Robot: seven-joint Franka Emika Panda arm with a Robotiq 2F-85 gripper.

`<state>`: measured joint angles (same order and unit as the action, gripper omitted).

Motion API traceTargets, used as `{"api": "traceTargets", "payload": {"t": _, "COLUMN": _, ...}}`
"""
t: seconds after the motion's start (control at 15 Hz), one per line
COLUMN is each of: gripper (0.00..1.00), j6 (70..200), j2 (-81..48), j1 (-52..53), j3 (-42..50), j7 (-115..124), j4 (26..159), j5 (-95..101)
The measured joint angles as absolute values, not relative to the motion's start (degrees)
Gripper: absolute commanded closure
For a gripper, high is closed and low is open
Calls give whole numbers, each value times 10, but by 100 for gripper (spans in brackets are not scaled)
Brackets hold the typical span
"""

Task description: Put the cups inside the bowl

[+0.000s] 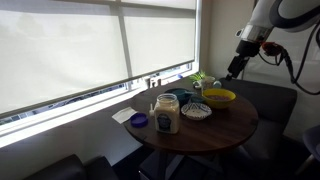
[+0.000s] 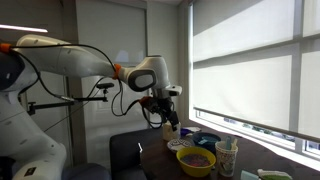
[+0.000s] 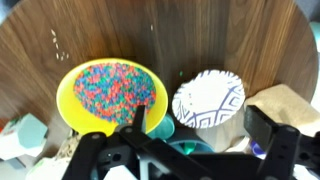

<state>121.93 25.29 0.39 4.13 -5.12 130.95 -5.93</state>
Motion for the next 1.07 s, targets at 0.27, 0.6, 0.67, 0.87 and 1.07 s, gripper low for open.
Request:
{"api": "traceTargets", "payload": {"t": 0.27, "gripper": 0, "j6": 1433, "j2": 157, "j1": 0, "j3": 44, "j7": -66, "j4": 1276, "j5": -57}}
{"api": "traceTargets", "payload": {"t": 0.6, "gripper": 0, "j6": 1553, "j2": 27, "j1": -62, "j3": 65, "j7": 13, "j4": 1190, "j5": 1}}
{"api": "traceTargets", "payload": {"t": 0.67, "gripper": 0, "j6": 1546, "j2": 12, "j1": -75, "j3": 69, "j7": 53, "j4": 1175, "j5": 42}}
{"api": "traceTargets", "payload": {"t": 0.87, "gripper": 0, "j6": 1465, "j2": -6, "j1": -95, "j3": 83, "j7": 160, "j4": 1134, "j5": 141}}
{"api": "traceTargets", "payload": {"t": 1.07, "gripper": 0, "j6": 1343, "j2": -6, "j1": -93, "j3": 83, "j7": 199, "j4": 1099, "j5": 128}}
